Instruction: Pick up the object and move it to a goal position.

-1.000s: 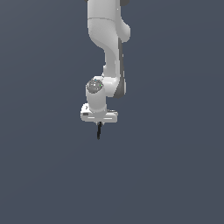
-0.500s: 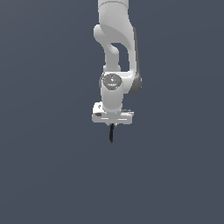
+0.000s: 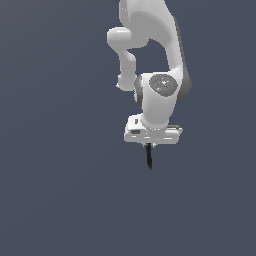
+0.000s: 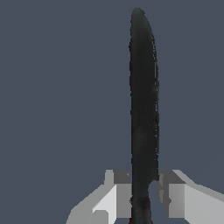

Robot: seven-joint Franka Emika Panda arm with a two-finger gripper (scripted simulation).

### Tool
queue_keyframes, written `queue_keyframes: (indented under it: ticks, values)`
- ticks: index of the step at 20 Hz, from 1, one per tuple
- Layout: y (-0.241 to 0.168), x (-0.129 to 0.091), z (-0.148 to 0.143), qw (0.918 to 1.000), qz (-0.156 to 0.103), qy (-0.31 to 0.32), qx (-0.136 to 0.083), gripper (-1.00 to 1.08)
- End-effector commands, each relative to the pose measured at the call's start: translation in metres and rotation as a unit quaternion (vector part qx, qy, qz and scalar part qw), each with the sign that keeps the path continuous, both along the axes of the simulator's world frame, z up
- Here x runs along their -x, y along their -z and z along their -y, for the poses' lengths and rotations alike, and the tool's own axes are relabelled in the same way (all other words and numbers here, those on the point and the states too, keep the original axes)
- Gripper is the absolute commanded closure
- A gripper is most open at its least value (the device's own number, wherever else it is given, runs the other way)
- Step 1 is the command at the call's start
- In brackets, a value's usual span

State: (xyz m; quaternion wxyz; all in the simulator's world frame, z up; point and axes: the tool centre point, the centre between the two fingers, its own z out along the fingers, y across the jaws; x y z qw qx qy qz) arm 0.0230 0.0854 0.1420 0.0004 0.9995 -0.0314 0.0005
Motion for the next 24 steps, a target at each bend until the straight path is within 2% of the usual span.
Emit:
queue_keyframes:
  ticks: [1,13,24]
  values:
    - [-0.014,-0.011,-0.018,1.0000,0.000,0.001,0.000,1.08]
    - [-0.062,-0.055,-0.083,1.0000,0.000,0.001,0.000,1.08]
    - [-0.082,-0.075,-0.110,1.0000,0.000,0.000,0.000,1.08]
